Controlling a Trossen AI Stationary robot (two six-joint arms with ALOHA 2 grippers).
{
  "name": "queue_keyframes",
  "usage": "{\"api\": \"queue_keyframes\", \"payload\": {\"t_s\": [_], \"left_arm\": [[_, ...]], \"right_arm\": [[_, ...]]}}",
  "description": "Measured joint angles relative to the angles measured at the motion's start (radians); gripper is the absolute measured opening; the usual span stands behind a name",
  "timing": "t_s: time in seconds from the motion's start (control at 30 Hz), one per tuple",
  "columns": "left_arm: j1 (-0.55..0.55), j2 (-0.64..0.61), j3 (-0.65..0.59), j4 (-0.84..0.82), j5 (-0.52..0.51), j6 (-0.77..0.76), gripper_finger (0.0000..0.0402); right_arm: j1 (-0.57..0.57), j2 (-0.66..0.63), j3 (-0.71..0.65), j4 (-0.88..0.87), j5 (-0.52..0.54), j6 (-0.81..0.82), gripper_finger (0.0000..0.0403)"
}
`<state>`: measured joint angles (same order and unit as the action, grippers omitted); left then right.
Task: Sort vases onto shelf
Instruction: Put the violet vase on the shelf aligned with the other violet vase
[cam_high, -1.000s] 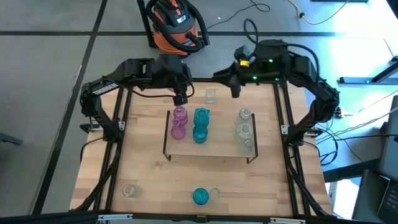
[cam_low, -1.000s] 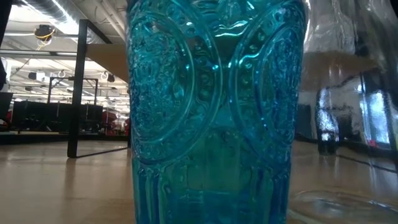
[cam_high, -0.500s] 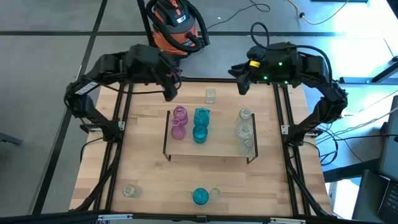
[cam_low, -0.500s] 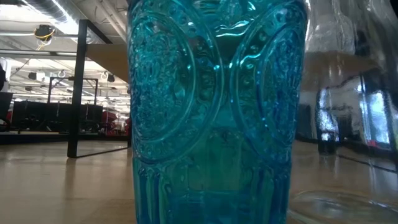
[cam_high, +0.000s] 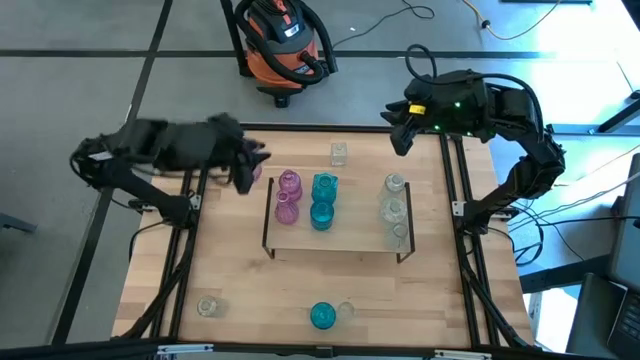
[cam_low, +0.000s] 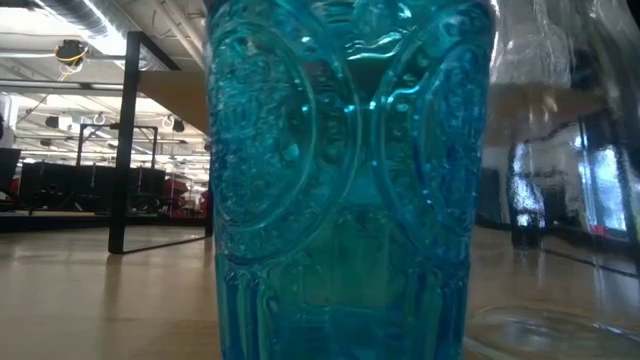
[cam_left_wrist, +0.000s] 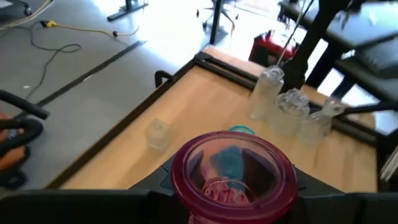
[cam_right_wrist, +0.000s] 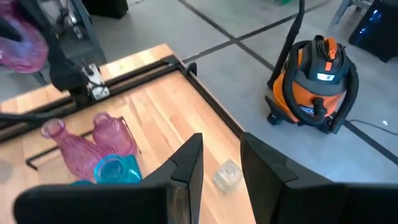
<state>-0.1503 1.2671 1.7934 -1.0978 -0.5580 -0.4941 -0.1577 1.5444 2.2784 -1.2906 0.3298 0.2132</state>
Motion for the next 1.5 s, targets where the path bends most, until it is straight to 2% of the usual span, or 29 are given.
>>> {"api": "queue_keyframes", "payload": {"t_s": [0.1, 0.23, 0.33, 0.43, 0.53, 0.63, 0.77, 1.0, 1.23, 1.5], "left_arm": [[-0.126, -0.072, -0.169, 0.147, -0.149, -0.102, 0.0117], [-0.273, -0.141, -0.383, 0.425, -0.322, -0.19, 0.0117], [-0.351, -0.147, -0.516, 0.63, -0.372, -0.235, 0.0117], [-0.412, -0.097, -0.633, 0.824, -0.404, -0.236, 0.0117], [-0.464, -0.035, -0.698, 0.94, -0.478, -0.23, 0.0117], [-0.497, 0.034, -0.705, 0.97, -0.555, -0.23, 0.0117], [-0.503, 0.125, -0.708, 0.995, -0.569, -0.183, 0.0117], [-0.488, 0.252, -0.708, 1.005, -0.584, -0.208, 0.0117], [-0.455, 0.288, -0.707, 1.003, -0.619, -0.196, 0.0117], [-0.426, 0.288, -0.707, 0.946, -0.611, -0.155, 0.0117]], "right_arm": [[0.0, 0.0, 0.0, -0.029, -0.008, -0.018, 0.0095], [0.0, 0.0, 0.0, -0.072, -0.008, -0.064, 0.0095], [0.0, 0.0, 0.0, -0.083, -0.008, -0.084, 0.0095], [0.0, 0.0, 0.0, -0.083, -0.008, -0.092, 0.0095], [0.0, 0.0, 0.0, -0.096, -0.021, -0.105, 0.0095], [0.0, 0.0, 0.0, -0.119, -0.035, -0.115, 0.0095], [-0.015, 0.0, 0.0, -0.139, -0.042, -0.128, 0.0095], [-0.115, 0.002, 0.0, -0.142, -0.183, -0.14, 0.0095], [-0.179, 0.002, 0.0, -0.142, -0.262, -0.14, 0.0095], [-0.179, 0.003, 0.0, -0.14, -0.262, -0.14, 0.0095]]}}
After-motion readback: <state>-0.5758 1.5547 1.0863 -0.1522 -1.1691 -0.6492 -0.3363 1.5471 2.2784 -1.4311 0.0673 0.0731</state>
